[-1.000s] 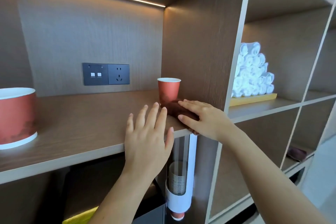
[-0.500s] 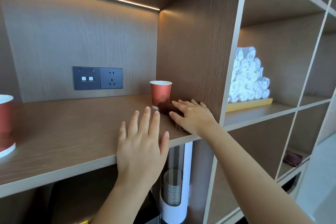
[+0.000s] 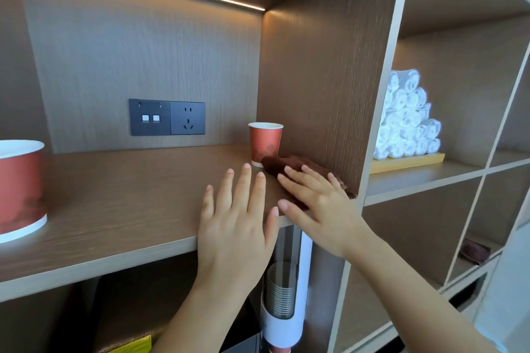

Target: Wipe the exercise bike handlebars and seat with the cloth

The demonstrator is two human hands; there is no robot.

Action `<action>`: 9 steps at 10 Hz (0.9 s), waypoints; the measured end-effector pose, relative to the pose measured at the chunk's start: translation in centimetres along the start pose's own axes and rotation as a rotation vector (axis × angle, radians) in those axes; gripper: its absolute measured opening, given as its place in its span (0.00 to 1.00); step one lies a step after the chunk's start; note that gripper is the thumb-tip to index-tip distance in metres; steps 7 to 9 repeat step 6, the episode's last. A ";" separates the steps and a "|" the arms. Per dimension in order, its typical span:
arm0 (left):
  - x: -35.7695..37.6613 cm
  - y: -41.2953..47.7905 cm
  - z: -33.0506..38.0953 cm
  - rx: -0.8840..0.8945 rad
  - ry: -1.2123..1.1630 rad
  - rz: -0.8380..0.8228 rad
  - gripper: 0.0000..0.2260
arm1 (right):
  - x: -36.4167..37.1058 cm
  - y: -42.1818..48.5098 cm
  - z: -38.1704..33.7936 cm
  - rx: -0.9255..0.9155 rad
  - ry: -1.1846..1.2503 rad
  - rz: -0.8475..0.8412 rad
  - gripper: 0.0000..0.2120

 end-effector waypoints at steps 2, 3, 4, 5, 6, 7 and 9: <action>-0.2 0.0 -0.1 -0.002 -0.014 0.021 0.25 | 0.4 0.0 0.9 0.022 0.012 -0.021 0.32; -0.2 0.0 -0.2 -0.001 -0.017 0.017 0.25 | 0.3 0.0 0.9 0.031 0.019 -0.013 0.32; -0.4 0.0 0.0 0.000 -0.019 0.016 0.24 | 0.1 -0.2 0.5 0.057 0.037 -0.014 0.32; -0.9 -0.5 -0.7 -0.029 -0.010 0.039 0.22 | 0.0 -0.3 0.1 0.098 0.050 -0.017 0.29; -2.1 -1.1 -2.5 -0.117 -0.036 0.087 0.22 | -0.2 -0.7 -1.8 0.083 0.067 0.029 0.24; -2.1 -1.1 -2.5 -0.117 -0.036 0.087 0.22 | -0.2 -0.7 -1.8 0.083 0.067 0.029 0.24; -2.1 -1.1 -2.5 -0.117 -0.036 0.087 0.22 | -0.2 -0.7 -1.8 0.083 0.067 0.029 0.24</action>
Point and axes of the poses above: each hand's wrist, its own y-axis towards the middle knuckle, its own x-axis out of the palm, z = x × y, the point moved 7 cm from there along y, towards the middle knuckle, and after that the axes turned 5 degrees about z, right-handed, at the moved point
